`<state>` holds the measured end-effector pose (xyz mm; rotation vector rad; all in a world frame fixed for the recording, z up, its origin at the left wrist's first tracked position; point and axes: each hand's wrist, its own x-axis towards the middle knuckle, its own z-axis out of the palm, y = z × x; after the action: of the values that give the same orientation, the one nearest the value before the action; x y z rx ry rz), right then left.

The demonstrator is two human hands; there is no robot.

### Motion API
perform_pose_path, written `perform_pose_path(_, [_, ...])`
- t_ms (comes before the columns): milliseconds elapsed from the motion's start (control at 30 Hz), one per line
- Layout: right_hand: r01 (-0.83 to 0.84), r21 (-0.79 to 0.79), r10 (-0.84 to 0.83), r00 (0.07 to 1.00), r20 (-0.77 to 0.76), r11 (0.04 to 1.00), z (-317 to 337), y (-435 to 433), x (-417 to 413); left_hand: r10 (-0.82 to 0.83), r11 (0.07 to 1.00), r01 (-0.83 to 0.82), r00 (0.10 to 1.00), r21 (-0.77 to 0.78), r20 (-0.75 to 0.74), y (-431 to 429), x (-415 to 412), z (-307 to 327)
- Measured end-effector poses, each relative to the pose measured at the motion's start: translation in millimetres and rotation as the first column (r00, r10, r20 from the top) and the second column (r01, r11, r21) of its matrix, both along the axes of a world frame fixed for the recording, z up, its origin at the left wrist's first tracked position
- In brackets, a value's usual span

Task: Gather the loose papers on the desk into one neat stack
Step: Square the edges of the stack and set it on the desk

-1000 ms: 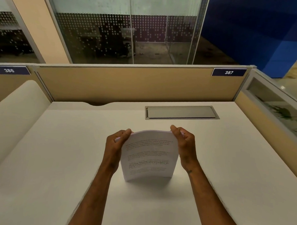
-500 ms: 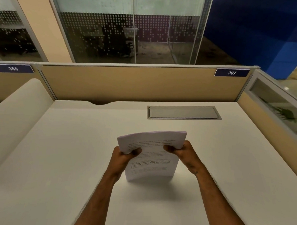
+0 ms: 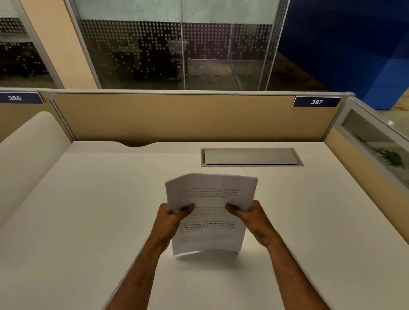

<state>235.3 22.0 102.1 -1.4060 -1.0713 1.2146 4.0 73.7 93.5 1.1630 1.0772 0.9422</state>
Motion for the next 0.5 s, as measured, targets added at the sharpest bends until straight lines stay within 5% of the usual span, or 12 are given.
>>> perform_pose_path(133, [-0.124,-0.050,0.124,0.992,-0.011,0.991,5.0,-9.7,22.2,0.183,0.981,-0.166,0.965,-0.100,0.188,10.5,-3.0,16.0])
perform_pose_path(233, [-0.105,-0.027,0.091,0.944,-0.316,0.994,-9.5,-24.9,29.7,0.319,0.941,-0.260,0.894,-0.215,0.315,15.0,-5.0,22.8])
perform_pose_path(333, [0.039,0.020,-0.018,0.783,-0.622,0.999,-16.9,-27.7,8.6,0.416,0.895,-0.289,0.817,-0.340,0.399,14.1,1.1,20.9])
perform_pose_path(500, [0.269,-0.015,-0.243,0.843,-0.479,0.963,-8.0,-15.6,-16.7,0.421,0.886,-0.251,0.788,-0.390,0.450,-3.5,14.1,4.7])
